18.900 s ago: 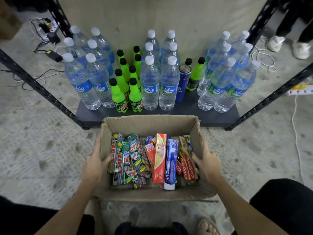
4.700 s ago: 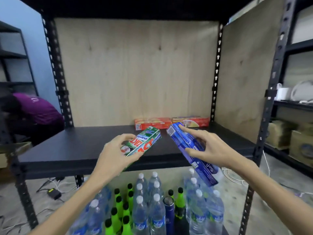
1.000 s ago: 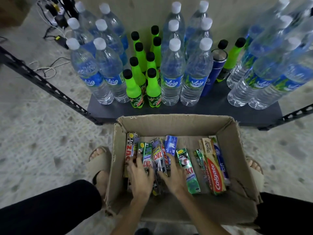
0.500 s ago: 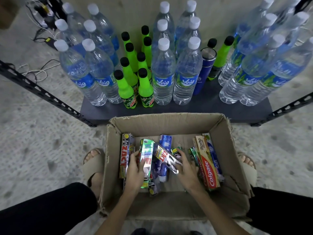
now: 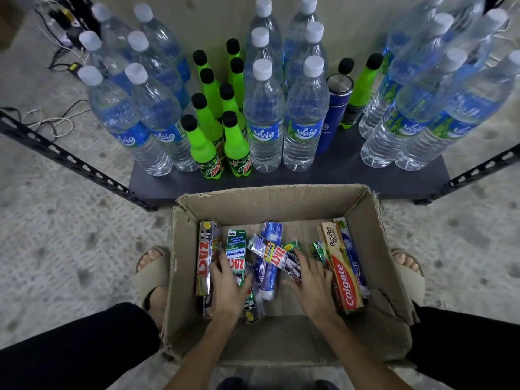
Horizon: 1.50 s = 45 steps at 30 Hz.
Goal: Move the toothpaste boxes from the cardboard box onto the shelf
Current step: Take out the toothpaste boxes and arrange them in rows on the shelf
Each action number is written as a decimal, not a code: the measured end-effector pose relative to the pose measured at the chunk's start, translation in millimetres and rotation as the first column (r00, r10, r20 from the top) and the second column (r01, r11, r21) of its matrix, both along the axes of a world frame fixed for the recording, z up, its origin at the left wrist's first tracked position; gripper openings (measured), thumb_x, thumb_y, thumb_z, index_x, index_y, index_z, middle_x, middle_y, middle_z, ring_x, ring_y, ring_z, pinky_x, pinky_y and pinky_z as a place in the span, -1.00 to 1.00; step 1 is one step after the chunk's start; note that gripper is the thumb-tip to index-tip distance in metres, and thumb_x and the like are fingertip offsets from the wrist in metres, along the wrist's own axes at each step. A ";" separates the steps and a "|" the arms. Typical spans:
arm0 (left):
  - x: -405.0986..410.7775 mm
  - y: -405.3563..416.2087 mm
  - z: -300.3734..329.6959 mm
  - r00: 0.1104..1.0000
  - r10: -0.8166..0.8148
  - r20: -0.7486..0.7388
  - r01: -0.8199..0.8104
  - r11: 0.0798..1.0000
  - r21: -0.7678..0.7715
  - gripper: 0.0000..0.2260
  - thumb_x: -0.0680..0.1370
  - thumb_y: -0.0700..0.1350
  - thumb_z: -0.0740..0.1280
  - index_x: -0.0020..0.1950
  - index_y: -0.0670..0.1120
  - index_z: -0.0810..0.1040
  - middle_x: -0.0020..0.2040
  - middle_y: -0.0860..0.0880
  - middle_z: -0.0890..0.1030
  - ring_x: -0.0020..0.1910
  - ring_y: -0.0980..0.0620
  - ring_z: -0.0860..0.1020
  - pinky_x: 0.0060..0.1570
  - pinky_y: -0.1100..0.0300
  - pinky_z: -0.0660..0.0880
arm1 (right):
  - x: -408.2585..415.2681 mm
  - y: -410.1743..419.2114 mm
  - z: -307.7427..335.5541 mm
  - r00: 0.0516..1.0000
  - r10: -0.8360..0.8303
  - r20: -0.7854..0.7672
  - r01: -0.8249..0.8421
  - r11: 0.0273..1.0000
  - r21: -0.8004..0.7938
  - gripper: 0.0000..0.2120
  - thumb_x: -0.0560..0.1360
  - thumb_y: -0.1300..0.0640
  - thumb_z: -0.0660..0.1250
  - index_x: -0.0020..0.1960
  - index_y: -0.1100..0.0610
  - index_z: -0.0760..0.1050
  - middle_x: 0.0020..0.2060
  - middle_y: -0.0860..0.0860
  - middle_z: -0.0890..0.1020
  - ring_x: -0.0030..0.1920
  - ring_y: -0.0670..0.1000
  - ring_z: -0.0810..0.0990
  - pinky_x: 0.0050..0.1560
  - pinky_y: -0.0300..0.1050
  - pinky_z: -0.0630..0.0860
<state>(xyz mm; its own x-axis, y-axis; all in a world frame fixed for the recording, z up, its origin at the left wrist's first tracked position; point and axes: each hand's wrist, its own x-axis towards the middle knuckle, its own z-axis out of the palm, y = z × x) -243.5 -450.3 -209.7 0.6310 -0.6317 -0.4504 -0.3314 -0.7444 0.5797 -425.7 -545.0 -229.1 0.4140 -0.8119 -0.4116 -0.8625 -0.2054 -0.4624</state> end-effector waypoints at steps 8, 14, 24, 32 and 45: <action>-2.7 3.3 13.4 0.997 0.048 0.054 -0.044 0.996 -0.075 -0.29 0.54 -0.03 0.46 0.59 -0.11 0.18 0.41 -0.05 0.35 0.36 -0.01 0.43 0.34 0.06 0.44 | 0.8 1.3 6.1 0.986 -0.111 0.125 0.118 0.992 -0.047 -0.06 0.46 0.22 0.51 0.62 -0.16 0.03 0.46 -0.04 0.42 0.48 0.01 0.32 0.47 0.08 0.26; -3.5 -1.4 37.1 0.990 0.058 0.126 -0.035 0.983 -0.178 -0.50 0.49 -0.03 0.51 0.35 0.00 0.38 0.22 0.05 0.50 0.09 0.01 0.59 0.07 0.02 0.57 | -9.2 -4.5 34.6 0.960 -0.135 0.244 0.165 0.981 -0.105 -0.27 0.52 0.16 0.45 0.56 -0.17 0.19 0.43 -0.10 0.44 0.44 -0.02 0.30 0.45 0.12 0.32; -4.9 -20.5 138.2 0.932 -0.019 0.362 0.134 0.947 -0.293 -0.56 0.50 0.12 0.46 0.34 0.13 0.45 0.06 0.13 0.61 -0.10 0.05 0.61 -0.24 0.13 0.41 | -44.8 -33.9 125.4 0.871 -0.044 0.490 0.187 0.951 -0.247 -0.34 0.55 0.17 0.41 0.54 -0.12 0.22 0.36 -0.18 0.43 0.28 -0.08 0.32 0.33 -0.03 0.30; 5.0 -34.2 239.6 0.906 -0.060 0.420 0.275 0.836 -0.474 -0.51 0.44 0.05 0.53 0.35 0.16 0.50 0.16 0.19 0.56 -0.06 0.20 0.55 -0.16 0.19 0.46 | -69.1 -61.3 233.5 0.772 0.010 0.636 0.237 0.923 -0.302 -0.30 0.53 0.22 0.44 0.51 -0.15 0.19 0.23 -0.14 0.51 0.27 -0.09 0.36 0.31 -0.09 0.32; 31.5 -71.9 434.6 0.803 -0.109 0.585 0.519 0.610 -0.599 -0.50 0.46 0.15 0.50 0.39 0.23 0.51 0.12 0.27 0.58 0.06 0.25 0.57 -0.08 0.04 0.60 | -96.0 -119.8 428.1 0.714 0.202 0.670 0.237 0.832 -0.502 -0.34 0.52 0.16 0.48 0.49 -0.10 0.24 0.24 -0.16 0.47 0.31 -0.03 0.40 0.34 0.11 0.42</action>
<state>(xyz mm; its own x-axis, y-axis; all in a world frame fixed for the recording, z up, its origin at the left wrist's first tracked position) -212.0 -522.2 224.8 0.3104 -0.8075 0.5016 -0.8218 0.0372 0.5685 -521.7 -664.8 199.0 0.3747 -0.8048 0.4604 -0.3603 -0.5839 -0.7275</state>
